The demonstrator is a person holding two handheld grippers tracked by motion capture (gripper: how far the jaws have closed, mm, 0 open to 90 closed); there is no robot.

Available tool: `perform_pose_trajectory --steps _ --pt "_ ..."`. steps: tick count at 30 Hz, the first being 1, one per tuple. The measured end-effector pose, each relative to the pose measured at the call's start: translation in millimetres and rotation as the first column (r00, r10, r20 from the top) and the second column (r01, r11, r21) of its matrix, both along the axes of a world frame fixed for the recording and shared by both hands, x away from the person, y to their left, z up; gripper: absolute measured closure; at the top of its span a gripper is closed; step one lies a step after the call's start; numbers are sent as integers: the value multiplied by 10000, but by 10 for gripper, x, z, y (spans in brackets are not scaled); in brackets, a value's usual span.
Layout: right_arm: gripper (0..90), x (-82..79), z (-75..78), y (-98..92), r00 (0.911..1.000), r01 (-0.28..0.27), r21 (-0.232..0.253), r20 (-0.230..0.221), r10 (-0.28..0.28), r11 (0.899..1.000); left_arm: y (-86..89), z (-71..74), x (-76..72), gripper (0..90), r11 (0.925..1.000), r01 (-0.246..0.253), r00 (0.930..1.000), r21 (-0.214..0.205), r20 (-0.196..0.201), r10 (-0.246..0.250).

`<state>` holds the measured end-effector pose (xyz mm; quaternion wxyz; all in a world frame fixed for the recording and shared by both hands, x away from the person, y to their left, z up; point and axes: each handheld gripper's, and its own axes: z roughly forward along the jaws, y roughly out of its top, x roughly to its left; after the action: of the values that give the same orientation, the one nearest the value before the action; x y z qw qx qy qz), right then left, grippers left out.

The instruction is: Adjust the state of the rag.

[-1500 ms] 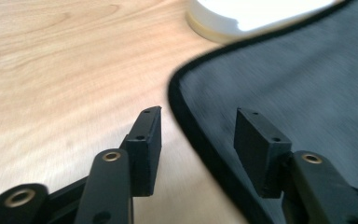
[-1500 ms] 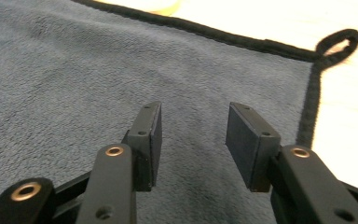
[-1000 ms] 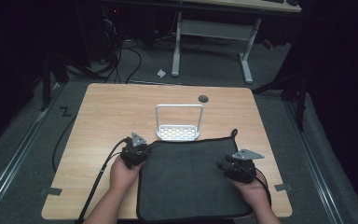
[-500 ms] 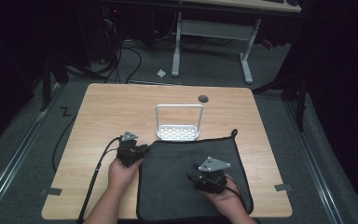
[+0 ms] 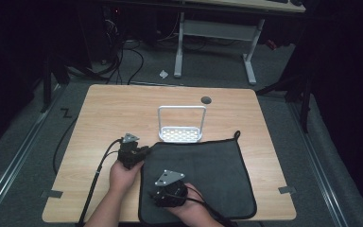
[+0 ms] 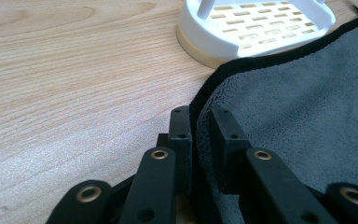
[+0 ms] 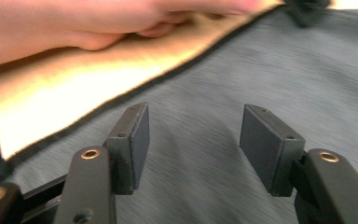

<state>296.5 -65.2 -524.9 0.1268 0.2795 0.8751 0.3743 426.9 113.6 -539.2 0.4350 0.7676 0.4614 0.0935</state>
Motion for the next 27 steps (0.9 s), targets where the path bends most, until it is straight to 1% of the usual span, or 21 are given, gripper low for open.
perform_pose_trajectory --steps 1,2,3,4,5,6,7,9,11,14,15,16,20,21,22,24,27 --pt "424 0 0 0 10000 0 0 0 0 10000 0 0 0 793 10000 0 10000 0 0 0" --pt "416 -37 -30 106 9998 -196 -53 -90 195 9998 2 -1 -1 792 10000 28 10000 -39 -36 -29" --pt "416 -37 -30 106 9998 -196 -53 -90 195 9998 2 -1 -1 792 10000 28 10000 -39 -36 -29" --pt "408 -81 -43 203 9989 -395 -8 -241 394 9992 13 -3 3 792 9999 64 9999 -103 -84 -65" --pt "408 -81 -43 203 9989 -395 -8 -241 394 9992 13 -3 3 792 9999 64 9999 -103 -84 -65" --pt "399 -120 -48 276 9978 -634 -65 -220 633 9980 14 -3 5 792 9999 60 9999 -111 -96 -61" --pt "399 -120 -48 276 9978 -634 -65 -220 633 9980 14 -3 5 792 9999 60 9999 -111 -96 -61" --pt "401 -139 -69 345 9960 -858 -200 -259 852 9961 13 -2 3 793 9999 74 9999 -97 -86 -75" --pt "402 -136 -73 352 9961 -868 -286 -205 863 9958 14 -3 4 792 9999 76 9999 -117 -91 -77" --pt "401 -133 -78 353 9965 -790 -198 -296 784 9967 14 -3 6 793 9999 63 9999 -118 -94 -64" --pt "395 -133 -77 352 9965 -783 -189 -321 777 9967 12 -3 5 792 9999 59 9999 -109 -86 -59" --pt "374 -131 -73 347 9960 -785 -95 -438 780 9969 13 -3 5 792 9999 58 9999 -108 -88 -59" --pt "356 -144 -78 350 9963 -762 -65 -405 759 9971 17 -5 7 791 9998 61 9999 -167 -119 -63" --pt "354 -142 -83 350 9961 -806 -96 -360 802 9967 19 -6 9 791 9998 59 9999 -200 -136 -61" --pt "363 -150 -93 355 9966 -801 -178 -204 797 9966 29 -8 16 791 9995 76 9998 -301 -207 -82" --pt "368 -148 -95 361 9960 -896 -411 11 897 9951 30 -9 16 790 9995 74 9997 -312 -211 -80" --pt "368 -136 -94 358 9966 -823 -411 -5 824 9958 29 -8 10 789 9995 66 9998 -297 -206 -72"
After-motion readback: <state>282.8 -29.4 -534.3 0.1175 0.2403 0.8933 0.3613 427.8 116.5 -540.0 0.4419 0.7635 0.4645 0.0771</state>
